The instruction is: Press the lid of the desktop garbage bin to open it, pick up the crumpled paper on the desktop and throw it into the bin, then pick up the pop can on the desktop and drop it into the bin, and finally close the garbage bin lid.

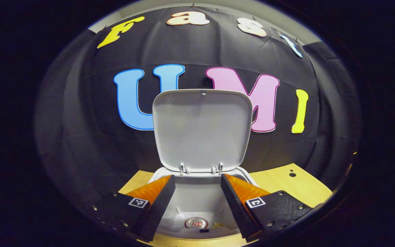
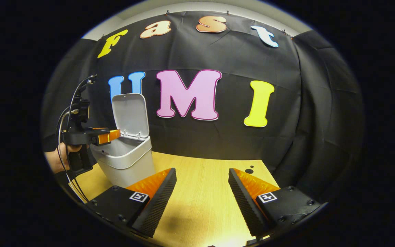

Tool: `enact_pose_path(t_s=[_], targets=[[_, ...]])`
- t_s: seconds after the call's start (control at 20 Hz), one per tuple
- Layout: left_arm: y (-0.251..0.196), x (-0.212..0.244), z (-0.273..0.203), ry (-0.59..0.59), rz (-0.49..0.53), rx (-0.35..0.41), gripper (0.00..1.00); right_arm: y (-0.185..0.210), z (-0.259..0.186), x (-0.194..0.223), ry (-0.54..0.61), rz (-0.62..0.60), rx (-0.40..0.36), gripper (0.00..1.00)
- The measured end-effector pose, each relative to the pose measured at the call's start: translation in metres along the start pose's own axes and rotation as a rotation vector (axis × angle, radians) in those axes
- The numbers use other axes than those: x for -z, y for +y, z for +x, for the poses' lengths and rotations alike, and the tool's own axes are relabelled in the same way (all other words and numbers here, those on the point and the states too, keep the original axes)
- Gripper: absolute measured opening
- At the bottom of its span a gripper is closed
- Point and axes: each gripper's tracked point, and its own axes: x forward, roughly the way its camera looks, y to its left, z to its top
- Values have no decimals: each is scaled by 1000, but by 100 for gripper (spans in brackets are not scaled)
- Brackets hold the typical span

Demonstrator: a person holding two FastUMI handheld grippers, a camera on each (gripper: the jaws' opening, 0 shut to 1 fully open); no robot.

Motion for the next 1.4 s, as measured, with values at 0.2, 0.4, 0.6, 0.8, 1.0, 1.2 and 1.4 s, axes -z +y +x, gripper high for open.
enact_pose_path(t_s=[0.2,0.4,0.6,0.8,1.0,1.2,1.4], targets=[[4,-46,-10,-88,36,-22,88,-4,-2,2,4,7,9,99],[5,-105,-10,-143,35,-19,88,-10,-1,10,25,17,20,99],[11,-147,11,-169,54,-27,88,-20,-2,15,45,22,41,99],[14,-176,39,-188,137,-46,88,-29,-5,23,63,25,66,99],[7,-181,67,-175,70,15,88,-39,-13,34,88,53,101,99],[-3,-174,78,-126,95,43,88,-45,-24,40,102,53,124,99],[-9,-159,60,-72,71,51,88,-41,-25,38,98,72,112,99]])
